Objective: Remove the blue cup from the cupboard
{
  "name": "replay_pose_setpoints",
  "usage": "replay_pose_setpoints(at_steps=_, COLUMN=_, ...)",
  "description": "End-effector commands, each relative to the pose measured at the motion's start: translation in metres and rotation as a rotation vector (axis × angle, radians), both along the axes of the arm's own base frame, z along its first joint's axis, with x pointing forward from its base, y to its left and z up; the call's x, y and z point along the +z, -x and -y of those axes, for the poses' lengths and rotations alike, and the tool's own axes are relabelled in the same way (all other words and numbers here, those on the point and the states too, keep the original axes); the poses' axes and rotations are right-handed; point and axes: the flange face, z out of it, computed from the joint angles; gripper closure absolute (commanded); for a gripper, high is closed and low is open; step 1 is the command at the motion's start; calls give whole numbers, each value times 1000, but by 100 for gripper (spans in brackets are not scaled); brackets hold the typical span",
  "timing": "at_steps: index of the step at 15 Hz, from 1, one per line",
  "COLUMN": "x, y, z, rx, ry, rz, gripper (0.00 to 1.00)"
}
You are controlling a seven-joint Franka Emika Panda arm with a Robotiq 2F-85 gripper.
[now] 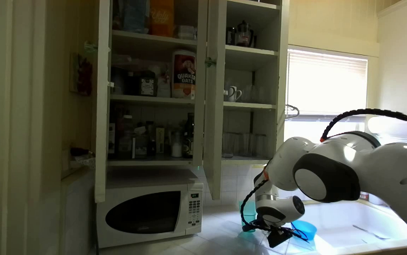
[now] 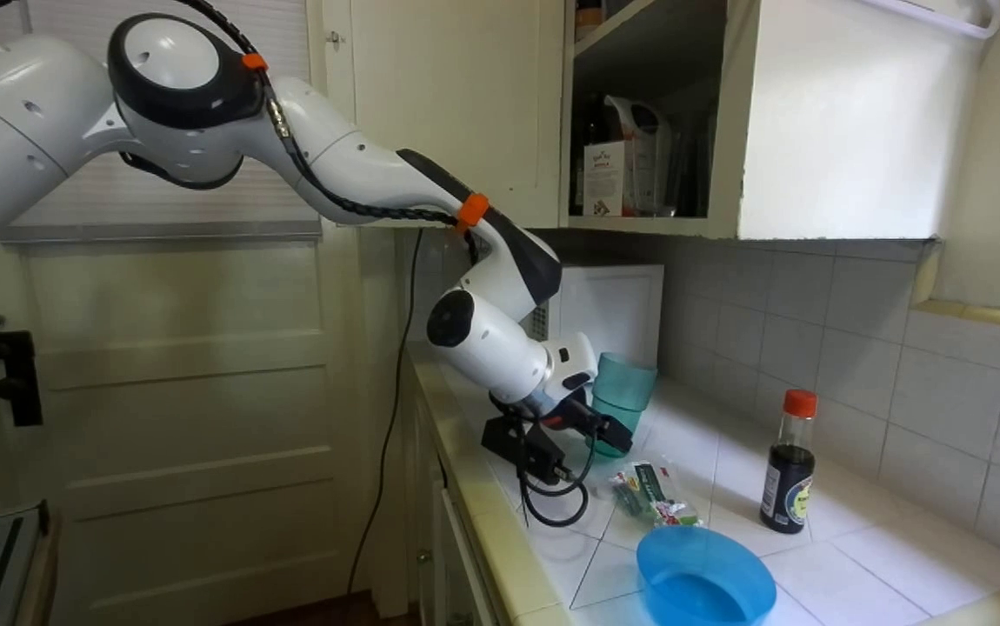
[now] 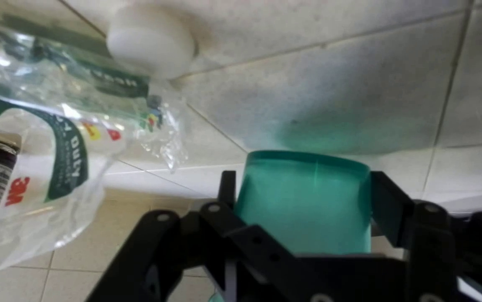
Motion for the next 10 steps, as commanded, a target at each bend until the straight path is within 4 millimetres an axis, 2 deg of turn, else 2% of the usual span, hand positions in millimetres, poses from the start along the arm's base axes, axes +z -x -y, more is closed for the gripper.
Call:
replay_pose_setpoints(at_steps=1, x=-2, y=-3, z=3, rx=13, ry=-27, rz=-12, gripper=47)
replay_pose_setpoints(at_steps=10, x=-3, y=-9, z=1, rx=20, ry=-51, rz=-45, gripper=47)
